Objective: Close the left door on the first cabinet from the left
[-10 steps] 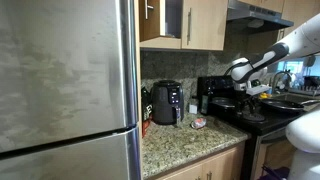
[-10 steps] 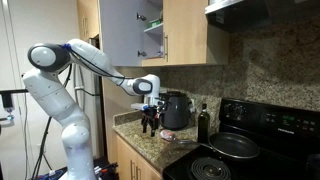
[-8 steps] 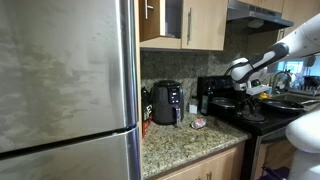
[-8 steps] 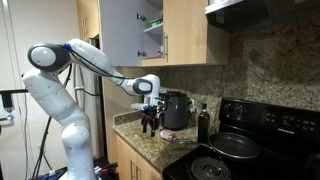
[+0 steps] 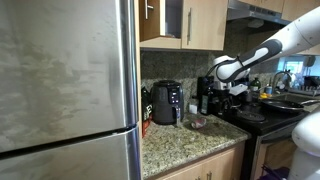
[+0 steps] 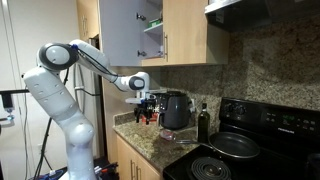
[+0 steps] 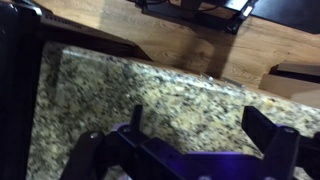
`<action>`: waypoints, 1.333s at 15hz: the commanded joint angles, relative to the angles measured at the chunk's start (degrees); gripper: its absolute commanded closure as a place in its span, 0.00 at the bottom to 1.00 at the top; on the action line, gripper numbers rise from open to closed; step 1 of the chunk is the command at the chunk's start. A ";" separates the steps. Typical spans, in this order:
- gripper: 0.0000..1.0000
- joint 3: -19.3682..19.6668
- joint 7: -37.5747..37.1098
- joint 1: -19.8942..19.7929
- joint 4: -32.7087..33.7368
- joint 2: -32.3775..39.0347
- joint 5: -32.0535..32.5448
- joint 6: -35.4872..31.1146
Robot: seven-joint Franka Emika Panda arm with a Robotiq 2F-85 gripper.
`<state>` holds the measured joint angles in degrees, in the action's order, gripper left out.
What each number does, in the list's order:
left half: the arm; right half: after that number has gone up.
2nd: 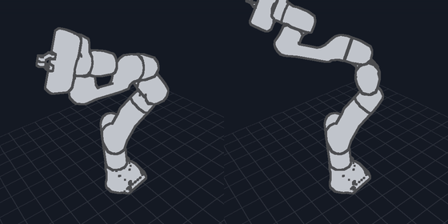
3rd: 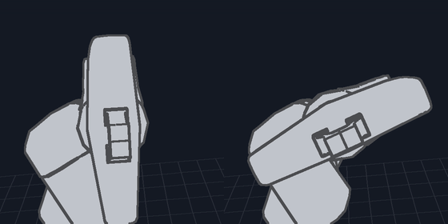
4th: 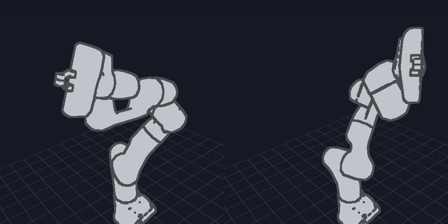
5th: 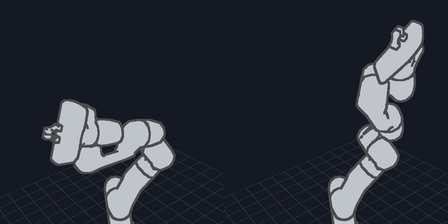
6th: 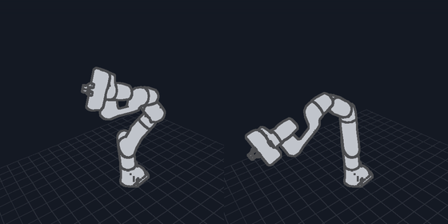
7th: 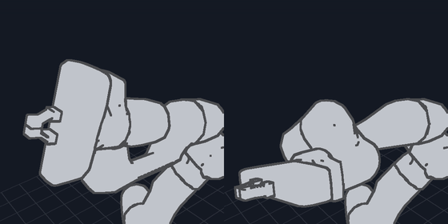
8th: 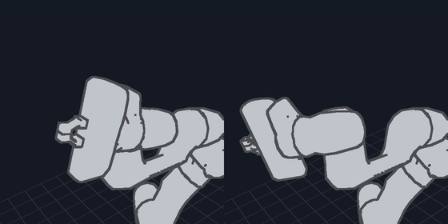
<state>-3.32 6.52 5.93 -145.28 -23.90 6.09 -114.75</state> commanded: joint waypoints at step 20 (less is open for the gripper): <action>0.00 -5.55 6.51 16.03 8.10 -25.43 -13.99 2.36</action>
<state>-8.44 12.63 22.65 -137.36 -49.37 -7.42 -112.54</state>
